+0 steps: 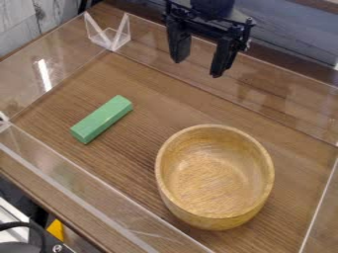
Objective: Put the green block in the brown bowl
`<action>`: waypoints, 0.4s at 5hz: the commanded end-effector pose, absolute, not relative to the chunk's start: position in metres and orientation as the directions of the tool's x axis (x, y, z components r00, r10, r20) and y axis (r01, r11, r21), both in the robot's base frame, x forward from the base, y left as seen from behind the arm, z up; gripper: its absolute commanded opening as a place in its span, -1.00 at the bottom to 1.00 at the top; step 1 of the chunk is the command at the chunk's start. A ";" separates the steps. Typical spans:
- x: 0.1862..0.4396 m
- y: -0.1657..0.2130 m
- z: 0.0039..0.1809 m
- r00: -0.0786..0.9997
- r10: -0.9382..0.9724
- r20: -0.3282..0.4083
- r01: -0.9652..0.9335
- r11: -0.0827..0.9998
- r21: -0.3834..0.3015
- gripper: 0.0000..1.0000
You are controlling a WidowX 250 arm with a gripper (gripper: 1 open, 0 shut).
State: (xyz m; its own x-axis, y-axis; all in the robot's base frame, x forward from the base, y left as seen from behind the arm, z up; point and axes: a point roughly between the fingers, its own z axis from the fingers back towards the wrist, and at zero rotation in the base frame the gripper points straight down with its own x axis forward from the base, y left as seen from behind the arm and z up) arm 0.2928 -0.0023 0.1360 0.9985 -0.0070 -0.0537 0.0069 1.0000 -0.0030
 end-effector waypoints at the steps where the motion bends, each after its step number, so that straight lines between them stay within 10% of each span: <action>1: 0.292 0.007 0.135 0.999 0.008 -0.051 -0.008 1.000 -0.002 1.00; 2: 0.283 0.029 0.129 0.996 0.078 -0.053 -0.078 0.997 0.009 1.00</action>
